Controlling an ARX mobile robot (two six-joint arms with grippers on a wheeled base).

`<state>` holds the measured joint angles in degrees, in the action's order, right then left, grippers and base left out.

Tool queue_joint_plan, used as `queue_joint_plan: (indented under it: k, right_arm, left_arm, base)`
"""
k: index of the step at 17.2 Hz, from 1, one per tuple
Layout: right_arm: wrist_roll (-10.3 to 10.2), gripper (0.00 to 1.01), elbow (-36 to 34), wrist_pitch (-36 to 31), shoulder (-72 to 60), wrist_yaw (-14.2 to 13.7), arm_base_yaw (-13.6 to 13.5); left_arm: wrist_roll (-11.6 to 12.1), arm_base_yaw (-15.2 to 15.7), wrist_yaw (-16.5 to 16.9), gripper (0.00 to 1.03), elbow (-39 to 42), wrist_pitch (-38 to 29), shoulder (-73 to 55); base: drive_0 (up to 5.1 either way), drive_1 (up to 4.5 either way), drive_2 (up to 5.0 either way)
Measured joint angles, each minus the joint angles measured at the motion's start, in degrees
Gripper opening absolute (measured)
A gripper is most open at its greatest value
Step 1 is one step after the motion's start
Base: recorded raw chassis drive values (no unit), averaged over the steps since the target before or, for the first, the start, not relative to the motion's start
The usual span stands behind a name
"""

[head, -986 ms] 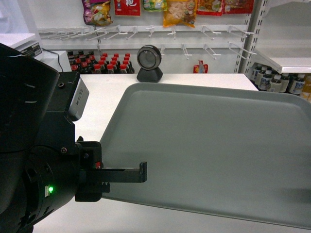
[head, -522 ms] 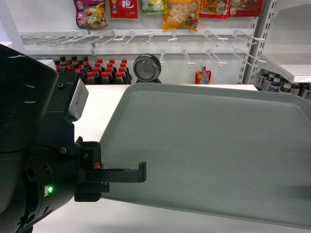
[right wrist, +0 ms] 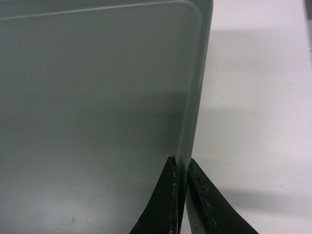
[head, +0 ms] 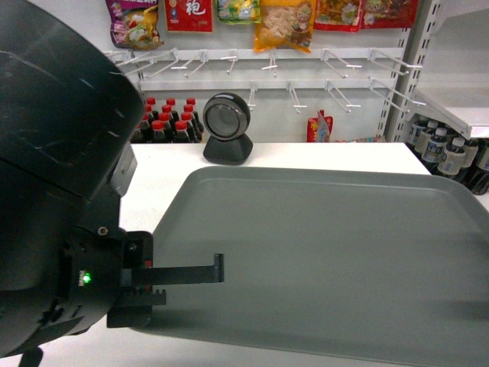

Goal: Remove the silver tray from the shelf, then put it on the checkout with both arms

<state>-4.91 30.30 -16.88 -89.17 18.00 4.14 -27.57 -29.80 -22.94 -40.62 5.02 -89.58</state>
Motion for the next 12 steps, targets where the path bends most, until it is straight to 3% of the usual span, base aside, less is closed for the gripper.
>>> queue_joint_plan:
  k: [1,3,4,7,9,12]
  right_arm:
    - [2.82,0.03,2.75,2.1,-2.82,2.36,-0.13]
    - [4.85,0.03,7.02,0.52,-8.83,2.95,-2.14]
    - [4.98,0.03,9.2,0.0,-11.52,3.26,-3.3]
    - [4.85,0.03,15.87,-3.61,-21.2,0.74,-7.67]
    - [4.11,0.03,19.96,-2.84,-26.58,-1.57,-9.75]
    - [3.15,0.03,23.17,-2.29,-31.85,-4.59,-11.93]
  left_arm:
    - [-1.25,1.86,2.71,0.03,0.04,0.46,-0.26]
    - [-1.2,6.82,7.45,0.03,0.11,-3.74,-2.6]
    - [-0.61,8.92,8.57,0.03,-0.04,-5.07,-4.09]
    - [2.47,14.38,10.95,0.03,-0.9,-9.9,-9.88]
    - [4.33,16.39,11.78,0.03,-2.43,-11.65,-14.36]
    - [5.27,17.7,12.55,0.03,-3.87,-12.83,-19.34]
  base:
    - [0.0,0.0,0.0]
    - [0.0,0.0,0.0]
    - [0.0,0.0,0.0]
    - [0.0,0.0,0.0]
    - [0.0,0.0,0.0]
    - [0.0,0.0,0.0]
